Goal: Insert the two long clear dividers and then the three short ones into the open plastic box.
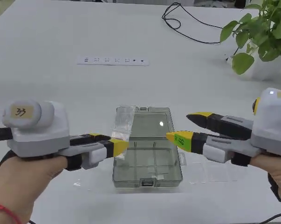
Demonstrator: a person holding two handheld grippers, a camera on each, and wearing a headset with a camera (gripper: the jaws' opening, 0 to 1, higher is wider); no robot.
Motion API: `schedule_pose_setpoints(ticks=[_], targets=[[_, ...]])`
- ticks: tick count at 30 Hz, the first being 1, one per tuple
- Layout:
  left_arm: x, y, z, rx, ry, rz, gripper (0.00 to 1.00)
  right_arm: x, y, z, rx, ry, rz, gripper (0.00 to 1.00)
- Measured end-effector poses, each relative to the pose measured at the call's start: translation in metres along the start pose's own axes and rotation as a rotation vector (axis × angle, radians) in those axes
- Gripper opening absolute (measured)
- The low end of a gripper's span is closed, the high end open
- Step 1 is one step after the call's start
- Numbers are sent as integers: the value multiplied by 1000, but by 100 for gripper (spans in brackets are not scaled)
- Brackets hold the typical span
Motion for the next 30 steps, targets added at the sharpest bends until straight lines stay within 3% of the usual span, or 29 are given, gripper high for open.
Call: schedule_pose_setpoints(ticks=[8, 13, 30], targets=[[-21, -3, 11, -5, -45, 7, 30, 10, -7, 10, 15, -36, 84, 30], [-30, -3, 15, -11, -58, 25, 30, 15, -16, 13, 42, -46, 117, 26], [-43, -6, 20, 15, -82, 86, 30, 18, -28, 23, 64, -78, 218, 10]])
Point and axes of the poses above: the centre of the closed fingertips' face, and the gripper's own axes: z roughly forward along the fingers, x roughly to its left, y roughly out of its top, the point moved 5 cm from there along -z, roughly backward along the fingers, and after that the axes turned 5 degrees about -x, right-handed, at the moved point
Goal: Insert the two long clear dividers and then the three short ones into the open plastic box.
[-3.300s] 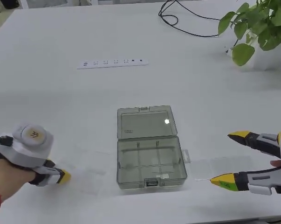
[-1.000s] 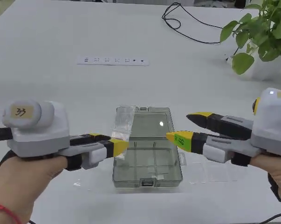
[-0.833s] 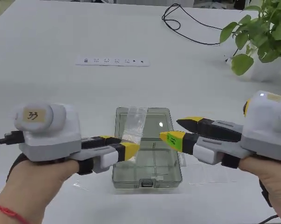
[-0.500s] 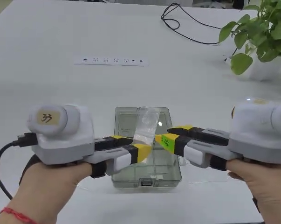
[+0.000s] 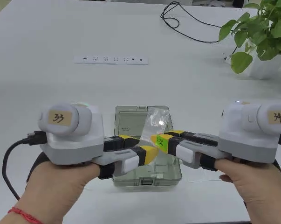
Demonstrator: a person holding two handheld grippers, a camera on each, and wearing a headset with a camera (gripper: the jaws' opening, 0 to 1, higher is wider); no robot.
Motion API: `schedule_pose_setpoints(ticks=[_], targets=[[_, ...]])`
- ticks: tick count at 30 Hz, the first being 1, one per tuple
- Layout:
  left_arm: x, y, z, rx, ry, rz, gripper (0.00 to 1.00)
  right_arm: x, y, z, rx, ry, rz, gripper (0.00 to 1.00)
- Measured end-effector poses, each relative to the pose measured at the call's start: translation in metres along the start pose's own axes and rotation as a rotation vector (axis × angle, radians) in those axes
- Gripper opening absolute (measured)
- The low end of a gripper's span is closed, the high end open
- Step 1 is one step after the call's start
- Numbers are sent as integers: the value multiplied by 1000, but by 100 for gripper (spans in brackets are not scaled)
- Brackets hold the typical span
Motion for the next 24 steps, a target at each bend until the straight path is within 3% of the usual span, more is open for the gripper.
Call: schedule_pose_setpoints(ticks=[7, 10, 16, 24], targets=[[1, 1, 3, -1, 2, 13, 29, 0, 0, 2, -11, -36, 46, 7], [-2, 1, 4, -9, -11, -22, 34, 1, 2, 3, -14, -38, 51, 7], [-2, -1, 4, 4, -20, 6, 35, 1, 4, 3, -6, -36, 56, 6], [6, -4, -6, 6, -49, 56, 43, -5, 11, -1, -17, -57, 86, 7]])
Point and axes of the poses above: the centre of the closed fingertips' face, and the gripper's own axes: z roughly forward along the fingers, x roughly to its left, y roughly out of its top, the point moved 5 cm from there along -z, roughly backward along the fingers, and after that the axes turned 5 degrees about -x, right-handed, at the moved point
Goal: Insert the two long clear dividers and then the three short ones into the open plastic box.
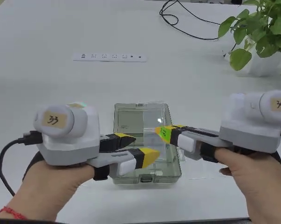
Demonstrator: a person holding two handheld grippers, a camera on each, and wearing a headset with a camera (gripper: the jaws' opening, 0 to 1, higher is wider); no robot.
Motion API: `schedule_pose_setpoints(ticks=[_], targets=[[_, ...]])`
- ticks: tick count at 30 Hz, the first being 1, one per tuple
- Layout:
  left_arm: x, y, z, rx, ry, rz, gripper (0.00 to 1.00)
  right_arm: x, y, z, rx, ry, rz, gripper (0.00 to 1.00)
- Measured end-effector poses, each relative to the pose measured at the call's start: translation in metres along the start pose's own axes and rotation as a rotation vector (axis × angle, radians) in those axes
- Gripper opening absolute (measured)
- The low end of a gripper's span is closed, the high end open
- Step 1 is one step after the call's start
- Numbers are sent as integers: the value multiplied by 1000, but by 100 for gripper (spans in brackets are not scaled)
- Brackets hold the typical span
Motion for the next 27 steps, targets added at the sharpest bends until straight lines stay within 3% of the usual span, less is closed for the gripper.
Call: schedule_pose_setpoints(ticks=[13, 16, 22, 27], targets=[[24, -8, -21, 59, -45, 159, 70, -14, 10, 0, 55, -53, -13, 7], [27, -10, -25, 68, -58, 200, 78, -15, 10, 0, 71, -64, 23, 7], [33, -19, -30, 109, -83, 282, 96, -25, 8, -1, 134, -137, 61, 7], [36, -27, -34, 146, -111, 320, 100, -30, 2, 0, 202, -200, 92, 7]])
Point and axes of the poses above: the centre of the closed fingertips' face, and the gripper's own axes: z roughly forward along the fingers, x roughly to its left, y roughly out of its top, the point moved 5 cm from there along -z, roughly backward along the fingers, and after that the axes turned 5 degrees about -x, right-handed, at the moved point
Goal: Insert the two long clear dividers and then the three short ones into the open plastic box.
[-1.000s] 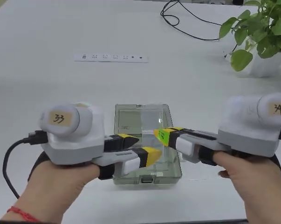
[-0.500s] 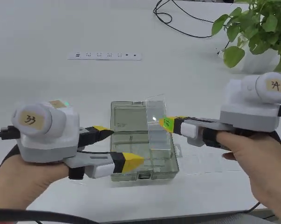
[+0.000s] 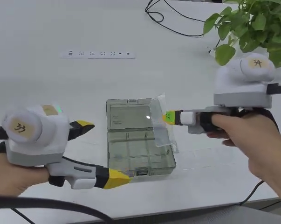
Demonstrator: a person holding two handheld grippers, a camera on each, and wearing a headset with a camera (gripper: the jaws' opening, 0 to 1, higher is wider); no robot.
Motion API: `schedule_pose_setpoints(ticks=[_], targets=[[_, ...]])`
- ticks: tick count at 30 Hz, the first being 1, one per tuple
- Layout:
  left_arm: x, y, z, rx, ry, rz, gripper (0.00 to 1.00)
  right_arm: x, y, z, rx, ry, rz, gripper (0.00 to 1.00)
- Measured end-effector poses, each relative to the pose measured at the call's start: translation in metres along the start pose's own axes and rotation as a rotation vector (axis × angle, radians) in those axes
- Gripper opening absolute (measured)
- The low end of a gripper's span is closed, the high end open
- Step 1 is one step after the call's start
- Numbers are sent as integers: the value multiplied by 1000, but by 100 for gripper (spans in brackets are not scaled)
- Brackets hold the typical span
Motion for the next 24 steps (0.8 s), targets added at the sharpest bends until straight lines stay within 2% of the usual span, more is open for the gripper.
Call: schedule_pose_setpoints(ticks=[2, 5, 7, 8, 13, 19, 24], targets=[[1, -4, -1, 13, -6, 27, 100, -3, -2, 2, 28, -40, 13, 7], [2, -9, -2, 33, -23, 23, 100, -9, -8, 8, 96, -87, 41, 7], [3, -10, -3, 30, -28, 30, 100, -8, -10, 12, 106, -104, 48, 7], [4, -10, -3, 32, -29, 32, 100, -8, -12, 15, 129, -115, 56, 7], [8, -13, -6, 35, -44, 45, 100, -16, -19, 27, 178, -161, 85, 7], [10, -14, -7, 29, -58, 47, 100, -15, -29, 35, 203, -191, 129, 7], [11, -15, -6, 17, -62, 46, 100, -19, -35, 40, 225, -220, 118, 7]])
Point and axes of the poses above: the centre of the closed fingertips' face, and the gripper's own axes: z roughly forward along the fingers, x roughly to its left, y roughly out of its top, the point moved 5 cm from there along -z, roughly backward along the fingers, and after that the axes turned 5 degrees about -x, right-handed, at the moved point
